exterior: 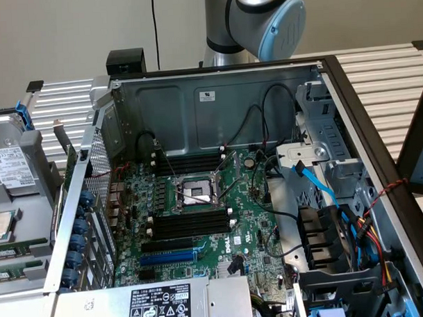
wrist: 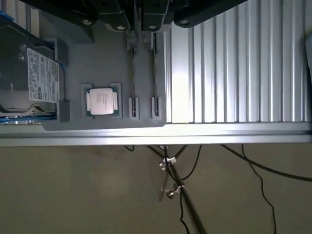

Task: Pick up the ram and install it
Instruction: 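Pick up the ram and move it above insertion slot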

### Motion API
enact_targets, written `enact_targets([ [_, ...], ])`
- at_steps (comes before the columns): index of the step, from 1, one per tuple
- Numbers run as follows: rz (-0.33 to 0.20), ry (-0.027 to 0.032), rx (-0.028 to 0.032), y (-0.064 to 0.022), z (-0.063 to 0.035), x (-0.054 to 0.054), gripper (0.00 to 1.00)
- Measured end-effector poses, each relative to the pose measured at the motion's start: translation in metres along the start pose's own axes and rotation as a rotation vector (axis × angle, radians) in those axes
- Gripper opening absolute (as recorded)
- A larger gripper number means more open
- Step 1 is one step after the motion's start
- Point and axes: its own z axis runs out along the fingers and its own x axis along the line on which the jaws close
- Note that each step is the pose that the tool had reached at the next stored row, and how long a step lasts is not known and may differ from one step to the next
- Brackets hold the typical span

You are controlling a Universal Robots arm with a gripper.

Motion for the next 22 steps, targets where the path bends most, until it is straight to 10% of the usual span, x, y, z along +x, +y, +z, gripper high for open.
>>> enact_targets([
  [13,-0.226,0.0059,0.0060,-0.0006,0.0238,-0.001,0.18],
  [22,-0.227,0.0060,0.0060,-0.0010,0.0401,-0.001,0.18],
])
